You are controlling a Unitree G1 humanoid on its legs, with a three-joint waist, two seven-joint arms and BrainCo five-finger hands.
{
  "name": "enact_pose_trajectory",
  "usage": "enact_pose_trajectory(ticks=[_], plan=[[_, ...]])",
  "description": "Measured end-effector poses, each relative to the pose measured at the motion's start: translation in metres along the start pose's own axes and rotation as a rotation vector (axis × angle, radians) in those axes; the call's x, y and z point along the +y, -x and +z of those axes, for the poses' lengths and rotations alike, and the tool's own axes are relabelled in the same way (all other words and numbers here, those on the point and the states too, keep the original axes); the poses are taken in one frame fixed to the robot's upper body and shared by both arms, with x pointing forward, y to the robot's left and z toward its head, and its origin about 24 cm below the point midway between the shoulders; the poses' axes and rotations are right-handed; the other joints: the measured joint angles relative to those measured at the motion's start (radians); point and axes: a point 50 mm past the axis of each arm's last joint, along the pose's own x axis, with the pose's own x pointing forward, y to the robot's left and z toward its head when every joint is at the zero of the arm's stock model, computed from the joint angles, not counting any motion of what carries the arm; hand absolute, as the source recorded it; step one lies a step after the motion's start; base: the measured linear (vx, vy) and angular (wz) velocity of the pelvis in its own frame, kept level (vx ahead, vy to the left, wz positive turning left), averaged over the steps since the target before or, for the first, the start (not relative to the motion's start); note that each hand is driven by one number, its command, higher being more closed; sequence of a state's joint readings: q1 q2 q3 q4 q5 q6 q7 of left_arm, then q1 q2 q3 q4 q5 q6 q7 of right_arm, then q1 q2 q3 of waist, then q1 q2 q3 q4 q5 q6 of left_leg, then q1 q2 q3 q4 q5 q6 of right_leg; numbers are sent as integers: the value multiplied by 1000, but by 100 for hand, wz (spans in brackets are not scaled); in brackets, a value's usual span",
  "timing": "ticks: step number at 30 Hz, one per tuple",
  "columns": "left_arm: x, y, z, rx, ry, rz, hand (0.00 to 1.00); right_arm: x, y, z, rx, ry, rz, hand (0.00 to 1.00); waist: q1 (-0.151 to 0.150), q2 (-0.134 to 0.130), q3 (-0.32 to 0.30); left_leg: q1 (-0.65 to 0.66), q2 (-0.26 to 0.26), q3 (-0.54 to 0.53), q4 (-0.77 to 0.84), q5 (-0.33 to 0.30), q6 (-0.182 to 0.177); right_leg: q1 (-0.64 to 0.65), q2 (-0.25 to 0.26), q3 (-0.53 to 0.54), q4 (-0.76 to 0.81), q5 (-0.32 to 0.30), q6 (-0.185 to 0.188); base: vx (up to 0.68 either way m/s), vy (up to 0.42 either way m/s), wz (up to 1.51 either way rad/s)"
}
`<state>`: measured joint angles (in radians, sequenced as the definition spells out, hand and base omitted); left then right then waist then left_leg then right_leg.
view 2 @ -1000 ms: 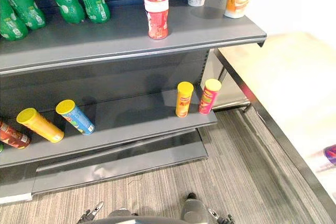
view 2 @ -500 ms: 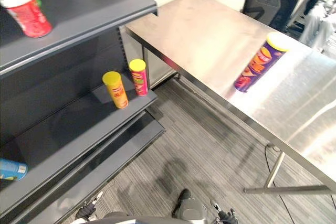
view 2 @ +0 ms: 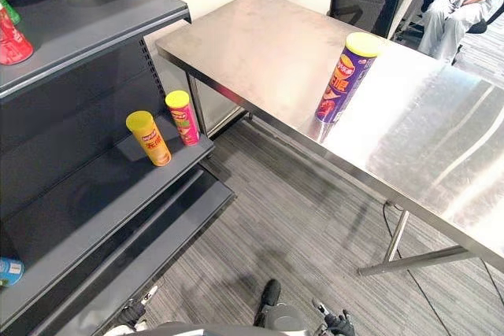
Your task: Put the gum and the chips on the shelf.
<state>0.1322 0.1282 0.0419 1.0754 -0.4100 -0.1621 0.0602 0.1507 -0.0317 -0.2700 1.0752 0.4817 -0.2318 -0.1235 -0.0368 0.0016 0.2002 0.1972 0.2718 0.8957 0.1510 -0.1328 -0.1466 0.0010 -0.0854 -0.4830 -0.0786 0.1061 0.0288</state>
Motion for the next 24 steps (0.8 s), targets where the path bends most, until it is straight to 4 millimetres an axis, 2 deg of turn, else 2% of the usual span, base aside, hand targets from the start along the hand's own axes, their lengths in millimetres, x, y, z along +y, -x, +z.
enact_pose_trajectory(ticks=[3, 4, 5, 6, 7, 9, 10, 11, 12, 13, 14, 15, 16, 17, 18, 21, 24], plan=[[-7, -1, 2, -3, -4, -19, 0, 0, -2, 6, -25, -14, -2, 0, -21, 22, 14, -2, 9, 2, 20, 1, 1, -60, -23, 8, 120, -66, -17, -47, 120, -15], [-11, -1, 3, -6, -12, -32, 0, -1, -2, 8, -36, -15, -4, 0, -31, 27, 18, -3, 10, 2, 34, 3, 4, -103, -46, 20, 209, -117, -16, -51, 32, -15], [-14, -1, 2, -4, -12, -40, 0, -1, -2, 9, -40, -14, -4, 0, -43, 26, 19, -7, 9, -3, 59, 7, 6, -142, -72, 29, 305, -171, -18, -31, -7, -12], [-15, -1, 2, -5, -11, -47, 0, -1, -2, 9, -39, -12, -7, 0, -44, 24, 19, -10, 10, -7, 80, 10, 8, -159, -89, 36, 348, -196, -20, 3, -87, -11], [-18, -1, 3, -10, -5, -64, 0, -4, -1, 6, -34, -9, -13, 0, -46, 17, 19, -23, 16, -38, 136, 25, 18, -180, -111, 52, 408, -232, -24, 31, -166, -21], [-24, -1, 4, -21, 41, -79, 0, -6, 0, 4, -29, 3, -24, 0, -43, 11, 21, -56, 40, -145, 246, 56, 46, -193, -120, 89, 457, -268, -33, 34, -200, -42], [-21, 0, 4, -34, 75, -66, 0, -4, 0, 6, -38, 7, -23, 0, -42, -1, 27, -94, 57, -240, 337, 85, 86, -193, -104, 133, 465, -278, -39, 58, -202, -95], [-22, 2, 3, -50, 104, -59, 0, 1, -1, 12, -61, 16, -6, 0, -37, 2, 27, -119, 33, -354, 353, 44, 77, -192, -77, 193, 450, -277, -37, 63, -183, -103], [-21, 2, 3, -52, 115, -55, 0, 3, -2, 15, -71, 24, 2, 0, -36, 2, 27, -123, 21, -388, 346, 30, 74, -191, -67, 216, 439, -276, -36, 57, -138, -144], [-20, 2, 2, -51, 135, -49, 0, 10, -5, 24, -99, 60, 29, 0, -38, 2, 27, -141, -33, -476, 301, -11, 69, -172, -27, 277, 364, -276, -36, 54, -86, -130], [-22, 2, 2, -52, 136, -53, 0, 12, -6, 28, -109, 73, 34, 0, -34, 3, 26, -151, -61, -519, 251, -21, 75, -145, -6, 290, 289, -276, -35, 122, -101, -151], [-25, 3, 0, -53, 138, -58, 0, 14, -7, 31, -121, 75, 38, 0, -26, 19, 19, -169, -73, -554, 206, -37, 77, -149, 8, 289, 346, -279, -60, 231, -86, -98], [-16, 4, 4, -80, 130, -48, 0, 14, -6, 30, -126, 72, 35, 0, -27, -21, 25, -180, -103, -588, 178, -58, 45, -136, -17, 318, 400, -310, -38, 194, -49, -82], [-18, 3, 5, -78, 140, -44, 0, 11, -7, 30, -120, 77, 26, 0, -18, 7, 38, -177, -84, -625, 166, -59, 42, -132, 19, 328, 414, -309, -51, 170, 15, -82], [-22, 4, 2, -66, 166, -39, 0, 7, -7, 32, -125, 82, 17, 0, -13, 21, 35, -197, -76, -664, 146, -56, 35, -115, 51, 360, 394, -309, -47, 71, 38, -90], [-20, 4, 2, -78, 185, -16, 0, 13, -6, 30, -126, 87, 46, 0, -10, 3, 26, -234, -107, -707, 92, -44, 36, -102, 52, 426, 371, -301, -34, 137, 97, -100], [-22, 5, -1, -73, 203, -8, 0, 11, -3, 21, -103, 118, 58, 0, -8, 21, 12, -222, -121, -726, 19, 3, 34, -87, 57, 495, 353, -294, -4, 170, 195, -71]])
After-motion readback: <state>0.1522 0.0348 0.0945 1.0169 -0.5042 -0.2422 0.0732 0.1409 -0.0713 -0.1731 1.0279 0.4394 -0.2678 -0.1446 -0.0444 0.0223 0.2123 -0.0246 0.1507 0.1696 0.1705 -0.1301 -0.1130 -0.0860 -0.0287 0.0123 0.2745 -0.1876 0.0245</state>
